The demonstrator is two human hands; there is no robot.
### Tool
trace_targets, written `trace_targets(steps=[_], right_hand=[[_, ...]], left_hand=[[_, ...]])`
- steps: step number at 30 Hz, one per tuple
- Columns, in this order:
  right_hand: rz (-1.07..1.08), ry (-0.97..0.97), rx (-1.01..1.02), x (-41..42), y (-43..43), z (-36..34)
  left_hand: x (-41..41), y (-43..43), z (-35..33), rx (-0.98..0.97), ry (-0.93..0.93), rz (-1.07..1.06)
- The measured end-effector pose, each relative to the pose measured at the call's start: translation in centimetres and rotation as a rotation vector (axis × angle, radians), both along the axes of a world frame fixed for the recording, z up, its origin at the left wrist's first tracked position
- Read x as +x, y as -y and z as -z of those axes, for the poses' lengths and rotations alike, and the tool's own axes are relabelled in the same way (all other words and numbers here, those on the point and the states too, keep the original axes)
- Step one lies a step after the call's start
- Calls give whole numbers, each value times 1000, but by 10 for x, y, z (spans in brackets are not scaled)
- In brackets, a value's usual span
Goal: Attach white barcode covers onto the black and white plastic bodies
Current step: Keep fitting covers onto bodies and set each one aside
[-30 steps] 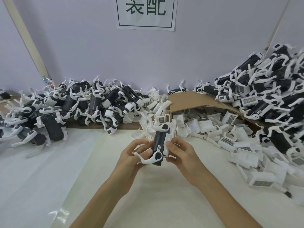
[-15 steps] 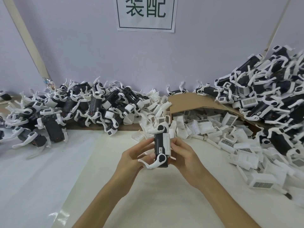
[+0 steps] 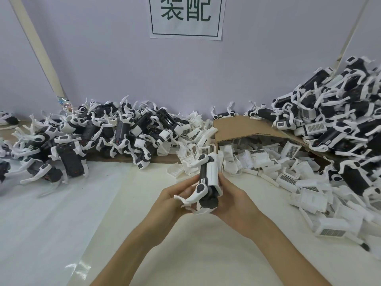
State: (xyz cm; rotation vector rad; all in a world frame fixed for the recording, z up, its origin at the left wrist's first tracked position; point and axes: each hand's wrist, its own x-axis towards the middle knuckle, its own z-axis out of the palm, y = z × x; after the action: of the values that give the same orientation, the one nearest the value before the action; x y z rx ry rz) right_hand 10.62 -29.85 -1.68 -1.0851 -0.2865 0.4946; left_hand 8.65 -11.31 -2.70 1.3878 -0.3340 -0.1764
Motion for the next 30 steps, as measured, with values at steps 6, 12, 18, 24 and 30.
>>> trace_targets(steps=[6,12,18,24,30], right_hand=[[165,-8,181,3,2,-1],[320,188,-110,-2,0,-3],[326,439,-373,-10,-12,2],[388,583,-492,-12,-11,5],[398,584,-522,-11,-12,8]], left_hand=[[5,-3,-2,-143,-84,-7],[-3,7,-4,161,103,-138],[-8,14,-4,134,94,-196],[-8,13,0,93,57,-232],[-8,15,3,64,85,-249]])
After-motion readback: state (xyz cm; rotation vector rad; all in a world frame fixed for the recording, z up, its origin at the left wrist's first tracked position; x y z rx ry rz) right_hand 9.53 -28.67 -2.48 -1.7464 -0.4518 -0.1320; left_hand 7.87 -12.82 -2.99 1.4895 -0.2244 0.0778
